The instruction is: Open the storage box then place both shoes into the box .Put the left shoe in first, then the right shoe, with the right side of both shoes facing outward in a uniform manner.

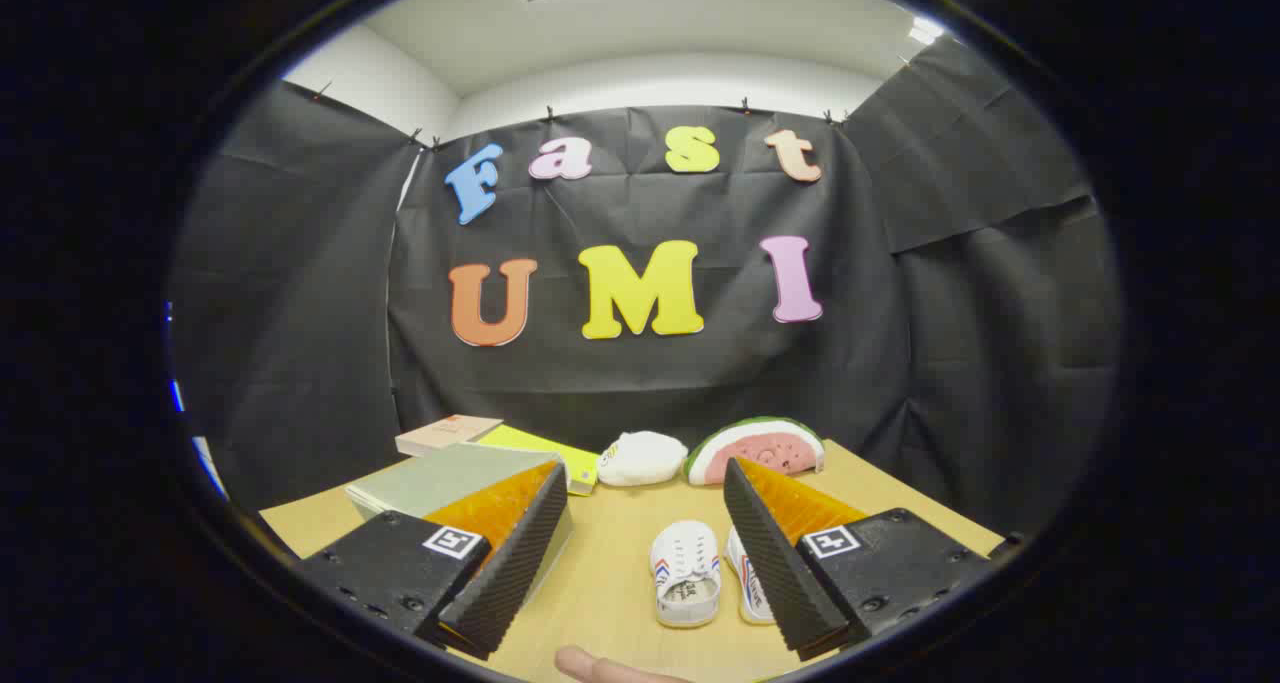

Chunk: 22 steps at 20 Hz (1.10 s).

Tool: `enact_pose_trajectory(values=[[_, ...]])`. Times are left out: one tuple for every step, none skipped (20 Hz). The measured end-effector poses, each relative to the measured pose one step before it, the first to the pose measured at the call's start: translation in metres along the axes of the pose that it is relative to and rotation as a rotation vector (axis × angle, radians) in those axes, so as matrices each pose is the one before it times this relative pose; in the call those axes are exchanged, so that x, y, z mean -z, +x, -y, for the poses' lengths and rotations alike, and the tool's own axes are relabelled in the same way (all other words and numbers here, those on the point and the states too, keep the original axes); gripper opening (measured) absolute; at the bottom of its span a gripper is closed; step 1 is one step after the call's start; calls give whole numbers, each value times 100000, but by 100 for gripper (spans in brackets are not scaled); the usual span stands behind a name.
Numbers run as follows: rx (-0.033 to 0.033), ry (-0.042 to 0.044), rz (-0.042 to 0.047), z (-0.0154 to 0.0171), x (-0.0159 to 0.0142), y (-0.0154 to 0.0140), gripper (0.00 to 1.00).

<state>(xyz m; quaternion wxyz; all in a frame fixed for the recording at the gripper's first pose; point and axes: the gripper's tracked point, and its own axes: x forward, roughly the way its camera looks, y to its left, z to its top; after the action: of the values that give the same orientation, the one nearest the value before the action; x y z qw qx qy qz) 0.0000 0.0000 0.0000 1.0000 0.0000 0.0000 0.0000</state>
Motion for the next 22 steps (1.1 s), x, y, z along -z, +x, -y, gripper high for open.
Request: enact_pose_trajectory(values=[[30, -210, 21, 124, -27, -174, 100], [20, 334, 240, 167, -142, -171, 100], [12, 474, 101, 101, -50, -104, 100], [-314, 161, -3, -27, -68, -163, 100], [-307, -88, -202, -47, 50, -83, 100], [-99, 42, 146, 67, -129, -163, 100], [148, 167, 308, 146, -68, -138, 100], [35, -58, -98, 71, -12, -87, 100], [140, 14, 84, 88, 131, -127, 100], [737, -283, -267, 182, -40, 37, 100], [202, -199, -43, 201, 76, -48, 100], [-126, 83, -6, -37, -137, -45, 100], [67, 213, -13, 170, 0, 38, 100], [-336, 571, -247, 221, -60, -6, 100], [-660, 1546, -452, 52, -59, 62, 100], [-1073, 1968, -977, 74, -173, 131, 100], [-1775, 2483, -1641, 46, -5, 233, 100], [-2277, 3444, -2200, -19, -38, 280, 100], [-2561, 3882, -2642, 68, -19, 402, 100], [-2613, 3992, -2896, -22, -181, 437, 100], [-2170, 3651, -3449, 121, 148, 854, 100], [-2067, 3101, -3485, 277, -127, 775, 100]])
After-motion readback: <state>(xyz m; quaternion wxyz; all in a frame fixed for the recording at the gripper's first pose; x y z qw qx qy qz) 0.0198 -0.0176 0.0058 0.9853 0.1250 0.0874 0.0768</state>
